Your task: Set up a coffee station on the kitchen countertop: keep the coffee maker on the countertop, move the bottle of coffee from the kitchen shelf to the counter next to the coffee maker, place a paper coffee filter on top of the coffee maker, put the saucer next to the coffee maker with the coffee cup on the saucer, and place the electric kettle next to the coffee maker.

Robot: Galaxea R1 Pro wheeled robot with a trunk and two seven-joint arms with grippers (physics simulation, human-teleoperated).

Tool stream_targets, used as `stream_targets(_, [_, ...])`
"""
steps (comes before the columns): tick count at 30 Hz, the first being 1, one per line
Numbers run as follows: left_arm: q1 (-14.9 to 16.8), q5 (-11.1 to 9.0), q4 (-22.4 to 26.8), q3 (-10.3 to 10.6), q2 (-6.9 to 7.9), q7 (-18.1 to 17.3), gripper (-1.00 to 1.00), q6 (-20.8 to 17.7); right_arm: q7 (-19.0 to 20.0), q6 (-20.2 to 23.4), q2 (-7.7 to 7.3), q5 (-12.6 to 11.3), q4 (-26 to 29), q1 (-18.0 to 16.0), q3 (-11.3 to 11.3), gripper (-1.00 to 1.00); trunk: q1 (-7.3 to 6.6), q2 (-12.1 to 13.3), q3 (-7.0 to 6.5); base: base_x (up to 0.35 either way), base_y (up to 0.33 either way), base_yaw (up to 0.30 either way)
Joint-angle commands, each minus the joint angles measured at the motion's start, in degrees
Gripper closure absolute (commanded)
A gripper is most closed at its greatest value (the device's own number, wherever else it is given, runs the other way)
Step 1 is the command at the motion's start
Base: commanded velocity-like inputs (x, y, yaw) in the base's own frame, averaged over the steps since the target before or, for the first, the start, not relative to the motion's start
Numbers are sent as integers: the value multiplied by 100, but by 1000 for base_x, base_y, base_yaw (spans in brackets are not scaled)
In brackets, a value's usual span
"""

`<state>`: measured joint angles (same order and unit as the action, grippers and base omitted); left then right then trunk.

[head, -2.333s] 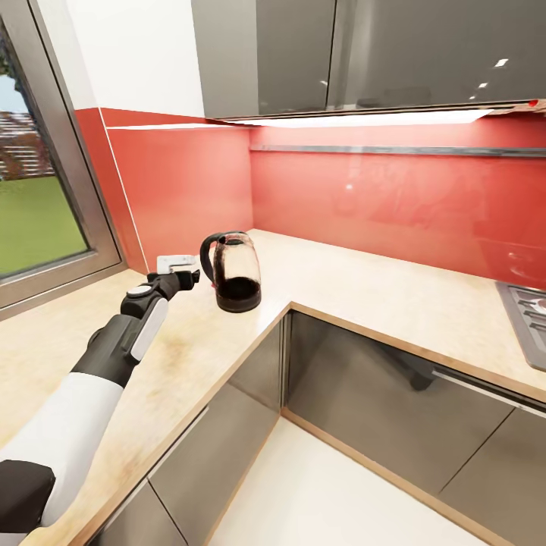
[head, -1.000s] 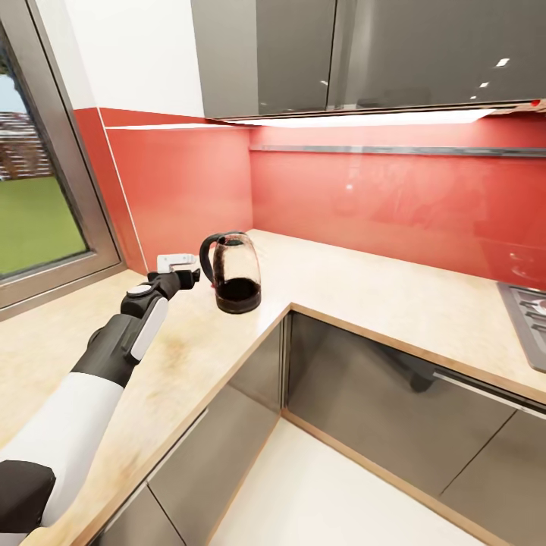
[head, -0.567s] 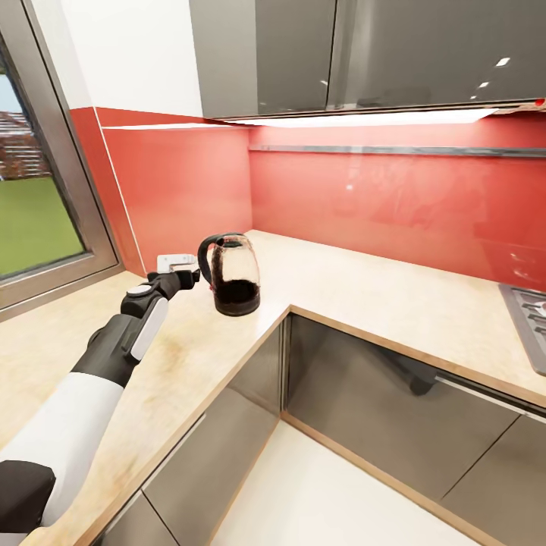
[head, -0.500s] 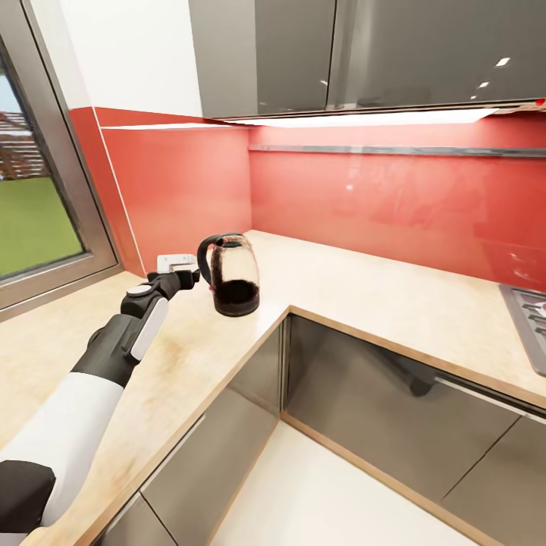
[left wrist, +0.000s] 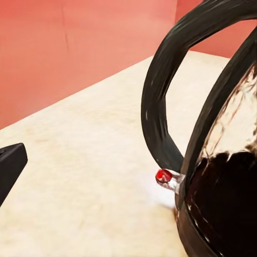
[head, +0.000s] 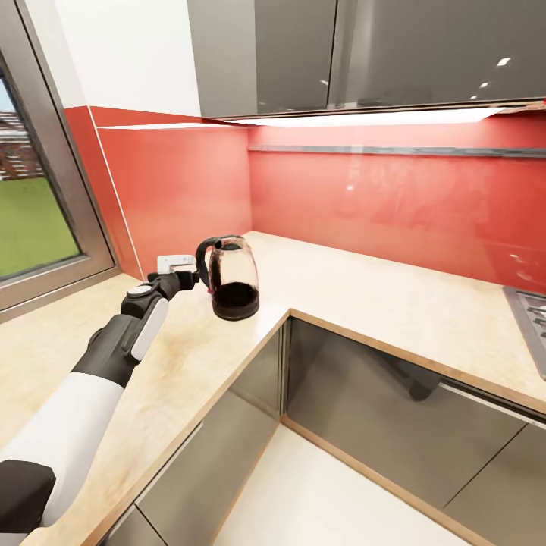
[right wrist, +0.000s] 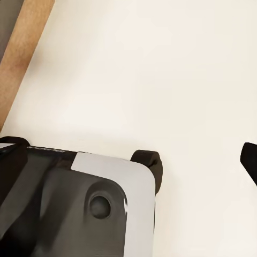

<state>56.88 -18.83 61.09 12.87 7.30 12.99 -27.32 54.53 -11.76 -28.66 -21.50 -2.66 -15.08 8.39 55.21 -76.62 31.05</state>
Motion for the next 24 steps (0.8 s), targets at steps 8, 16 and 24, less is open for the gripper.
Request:
stream_targets(8, [6, -62, 8, 22, 8, 54, -100, -18, 31, -34, 1, -47, -24, -12, 49, -100, 0, -4, 6, 16, 0, 0])
stream_targets(16, [7, -60, 9, 22, 8, 56, -100, -16, 31, -36, 1, -47, -24, -12, 49, -100, 0, -4, 6, 90, 0, 0])
stream_targets(24, [5, -60, 10, 22, 9, 57, -100, -16, 31, -36, 1, -47, -24, -12, 49, -100, 0, -4, 6, 35, 0, 0])
